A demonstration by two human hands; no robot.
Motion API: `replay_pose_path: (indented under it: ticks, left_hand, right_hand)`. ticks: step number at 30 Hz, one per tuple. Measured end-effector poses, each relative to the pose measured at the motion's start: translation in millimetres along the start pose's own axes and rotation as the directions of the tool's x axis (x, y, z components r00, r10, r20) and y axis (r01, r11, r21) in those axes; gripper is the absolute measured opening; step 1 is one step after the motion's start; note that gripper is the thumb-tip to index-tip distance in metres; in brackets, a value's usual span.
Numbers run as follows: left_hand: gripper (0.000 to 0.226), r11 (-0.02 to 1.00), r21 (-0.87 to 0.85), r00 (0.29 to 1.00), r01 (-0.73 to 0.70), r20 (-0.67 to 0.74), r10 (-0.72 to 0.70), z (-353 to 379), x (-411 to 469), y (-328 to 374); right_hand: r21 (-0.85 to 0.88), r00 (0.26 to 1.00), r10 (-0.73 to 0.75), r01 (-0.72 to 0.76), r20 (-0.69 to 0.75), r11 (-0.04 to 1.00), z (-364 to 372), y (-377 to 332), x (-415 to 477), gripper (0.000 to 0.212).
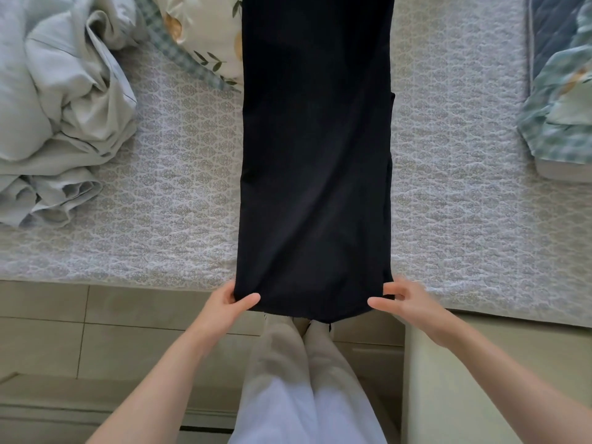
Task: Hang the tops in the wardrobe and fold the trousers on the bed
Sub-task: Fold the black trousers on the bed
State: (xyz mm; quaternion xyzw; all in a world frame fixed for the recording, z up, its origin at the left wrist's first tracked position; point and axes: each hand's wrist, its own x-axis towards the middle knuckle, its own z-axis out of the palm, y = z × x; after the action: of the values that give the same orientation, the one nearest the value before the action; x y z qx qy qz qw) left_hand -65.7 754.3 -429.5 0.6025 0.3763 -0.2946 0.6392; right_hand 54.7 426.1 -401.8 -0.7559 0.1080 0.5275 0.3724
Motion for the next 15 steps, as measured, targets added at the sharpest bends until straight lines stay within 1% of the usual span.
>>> replay_pose_path:
  ticks: [1, 2, 4, 5, 6, 8, 10, 11, 13, 14, 15]
  left_hand:
    - [0.029, 1.000, 0.008, 1.000, 0.000, 0.024, 0.000, 5, -2, 1]
    - [0.028, 1.000, 0.022, 0.999, 0.007, 0.049, -0.008, 9, -3, 1]
    - [0.026, 0.996, 0.082, 0.996, 0.029, 0.085, -0.036, 14, -4, -4]
    - [0.024, 0.992, 0.121, 0.996, 0.028, 0.076, -0.038, 15, -4, -8]
    - [0.024, 0.988, 0.151, 0.998, 0.022, 0.049, -0.029, 14, -4, -12]
    - [0.024, 0.985, 0.170, 0.998, 0.006, -0.055, 0.003, 12, -3, -17]
    - [0.023, 0.987, 0.157, 0.989, -0.019, -0.139, 0.041, 13, -5, -16]
    - [0.028, 0.987, 0.156, 0.986, -0.031, -0.160, 0.056, 14, -7, -13]
    - [0.042, 0.994, 0.112, 0.982, -0.020, -0.184, 0.041, 16, -13, -12]
    - [0.048, 0.998, 0.067, 0.982, 0.003, -0.187, 0.010, 15, -16, -13]
    - [0.051, 0.999, 0.018, 0.985, 0.035, -0.171, -0.031, 14, -20, -15]
  right_hand:
    - [0.017, 1.000, -0.008, 0.008, 0.029, 1.000, 3, 1, 0, 0.019]
    - [0.038, 0.998, -0.022, 0.019, 0.060, 0.999, 7, 3, -1, 0.018]
    - [0.096, 0.996, -0.026, 0.018, 0.085, 0.995, 13, 3, -3, 0.024]
    - [0.124, 0.997, -0.016, 0.007, 0.073, 0.992, 14, 5, -3, 0.027]
    - [0.138, 0.999, -0.013, 0.006, 0.050, 0.990, 14, 9, -2, 0.030]
    - [0.177, 1.000, -0.007, 0.011, -0.022, 0.984, 13, 18, 0, 0.033]
    - [0.286, 0.995, 0.044, -0.017, -0.089, 0.958, 13, 26, 2, 0.034]
    - [0.352, 0.991, 0.085, -0.042, -0.107, 0.935, 15, 28, 1, 0.033]
    - [0.506, 0.984, 0.146, -0.076, -0.100, 0.859, 19, 32, 0, 0.035]
    - [0.562, 0.985, 0.157, -0.091, -0.070, 0.822, 21, 34, -2, 0.038]
    - [0.580, 0.988, 0.153, -0.112, -0.023, 0.807, 22, 34, -4, 0.038]
